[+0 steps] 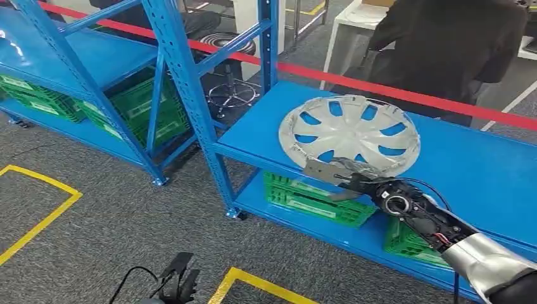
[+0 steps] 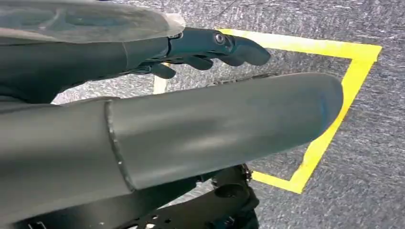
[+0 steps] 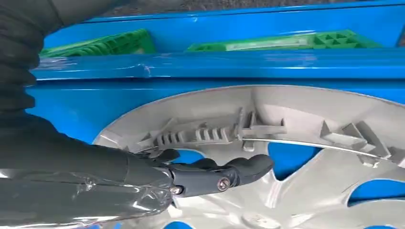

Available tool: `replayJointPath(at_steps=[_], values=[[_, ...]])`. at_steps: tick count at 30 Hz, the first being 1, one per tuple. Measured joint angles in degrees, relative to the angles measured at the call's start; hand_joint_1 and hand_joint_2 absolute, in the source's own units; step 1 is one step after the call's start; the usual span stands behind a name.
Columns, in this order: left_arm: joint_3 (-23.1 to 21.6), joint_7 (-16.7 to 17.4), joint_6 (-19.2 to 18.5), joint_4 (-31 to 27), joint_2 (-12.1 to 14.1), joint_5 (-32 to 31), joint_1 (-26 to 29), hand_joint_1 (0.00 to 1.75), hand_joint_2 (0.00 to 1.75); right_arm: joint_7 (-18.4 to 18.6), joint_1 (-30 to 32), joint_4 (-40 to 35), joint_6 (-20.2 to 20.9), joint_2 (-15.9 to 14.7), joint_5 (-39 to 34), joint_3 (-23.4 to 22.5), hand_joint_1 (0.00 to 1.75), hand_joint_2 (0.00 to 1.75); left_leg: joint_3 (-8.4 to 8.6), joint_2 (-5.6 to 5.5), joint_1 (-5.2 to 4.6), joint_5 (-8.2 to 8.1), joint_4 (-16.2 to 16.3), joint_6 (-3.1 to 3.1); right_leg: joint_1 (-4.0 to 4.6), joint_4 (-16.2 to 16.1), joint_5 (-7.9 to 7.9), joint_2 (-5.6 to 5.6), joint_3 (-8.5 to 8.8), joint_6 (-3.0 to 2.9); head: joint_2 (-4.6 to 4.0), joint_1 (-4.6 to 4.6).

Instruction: Take the parts from the cabinet and place them on the table.

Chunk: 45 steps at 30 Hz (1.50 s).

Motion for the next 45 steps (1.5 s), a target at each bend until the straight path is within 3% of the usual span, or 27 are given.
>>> replayJointPath(at_steps=[7, 38, 39, 40, 41, 45], values=[[-0.2, 0.0, -0.2, 0.0, 0.0, 0.1, 0.0, 0.0, 0.0, -1.6, -0.6, 2.5, 0.0, 0.6, 0.0, 0.8, 0.0, 1.75, 0.12, 0.01, 0.0, 0.0, 0.0, 0.0, 0.0, 0.0, 0.0, 0.02, 0.09, -0.01, 0.0, 0.0], [-0.3, 0.0, -0.3, 0.0, 0.0, 0.3, 0.0, 0.0, 0.0, -1.6, -1.5, 6.3, -1.0, 1.0, 0.9, 1.4, 0.0, 1.75, 0.41, 0.03, 0.0, 0.03, 0.0, 0.0, 0.01, 0.0, 0.01, 0.02, 0.37, -0.02, 0.0, 0.0], [-0.3, 0.0, -0.3, 0.0, 0.0, 0.4, -0.1, 0.0, 0.0, -1.6, -1.5, 6.3, -1.2, 1.0, 0.9, 1.4, 0.37, 1.75, 0.41, 0.03, 0.0, 0.03, 0.0, 0.0, 0.01, 0.0, 0.01, 0.02, 0.36, -0.02, 0.0, 0.0], [-0.3, 0.0, -0.3, 0.0, 0.0, 0.4, -0.1, 0.0, 0.0, -1.6, -1.5, 6.3, -1.2, 1.0, 0.9, 1.4, 1.62, 1.75, 0.41, 0.03, 0.0, 0.03, 0.0, 0.0, 0.01, 0.0, 0.01, 0.02, 0.36, -0.02, 0.0, 0.0], [-0.3, 0.0, -0.3, 0.0, 0.0, 0.4, -0.1, 0.0, 0.0, -1.6, -1.5, 6.3, -1.2, 1.0, 0.9, 1.4, 1.75, 1.75, 0.41, 0.03, 0.0, 0.03, 0.0, 0.0, 0.01, 0.0, 0.01, 0.02, 0.36, -0.02, 0.0, 0.0], [-0.3, 0.0, -0.3, 0.0, 0.0, 0.4, -0.1, 0.0, 0.0, -1.6, -1.5, 6.4, -1.9, 1.0, 0.9, 1.4, 1.75, 1.75, 0.42, 0.03, 0.01, 0.03, 0.0, 0.0, 0.01, 0.0, 0.01, 0.02, 0.36, -0.02, 0.0, 0.0]])
